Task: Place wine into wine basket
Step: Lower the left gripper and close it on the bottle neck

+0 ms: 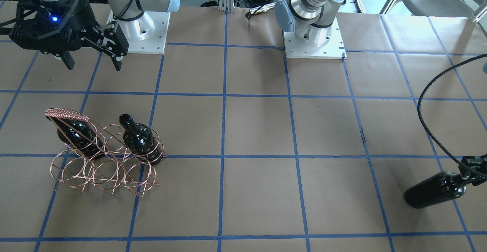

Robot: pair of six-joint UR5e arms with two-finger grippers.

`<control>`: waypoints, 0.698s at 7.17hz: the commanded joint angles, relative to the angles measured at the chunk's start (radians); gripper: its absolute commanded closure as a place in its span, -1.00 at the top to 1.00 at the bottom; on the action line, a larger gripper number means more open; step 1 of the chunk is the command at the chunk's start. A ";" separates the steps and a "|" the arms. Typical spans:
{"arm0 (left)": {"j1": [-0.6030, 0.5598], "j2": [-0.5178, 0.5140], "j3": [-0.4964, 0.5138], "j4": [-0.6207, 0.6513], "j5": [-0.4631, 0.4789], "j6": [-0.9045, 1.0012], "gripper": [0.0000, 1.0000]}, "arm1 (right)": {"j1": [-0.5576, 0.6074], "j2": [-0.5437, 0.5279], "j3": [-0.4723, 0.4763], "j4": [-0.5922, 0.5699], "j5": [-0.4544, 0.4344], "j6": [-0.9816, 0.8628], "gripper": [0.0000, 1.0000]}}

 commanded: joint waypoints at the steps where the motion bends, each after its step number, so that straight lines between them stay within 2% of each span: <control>1: -0.018 0.059 -0.001 -0.033 -0.002 -0.041 -1.00 | 0.000 -0.001 0.002 0.006 -0.003 0.000 1.00; 3: -0.119 0.137 -0.028 -0.091 0.000 -0.191 -1.00 | 0.000 -0.006 0.004 0.008 -0.005 0.000 1.00; 5: -0.266 0.235 -0.128 -0.090 -0.007 -0.351 -1.00 | 0.000 -0.009 0.014 0.012 -0.003 0.000 1.00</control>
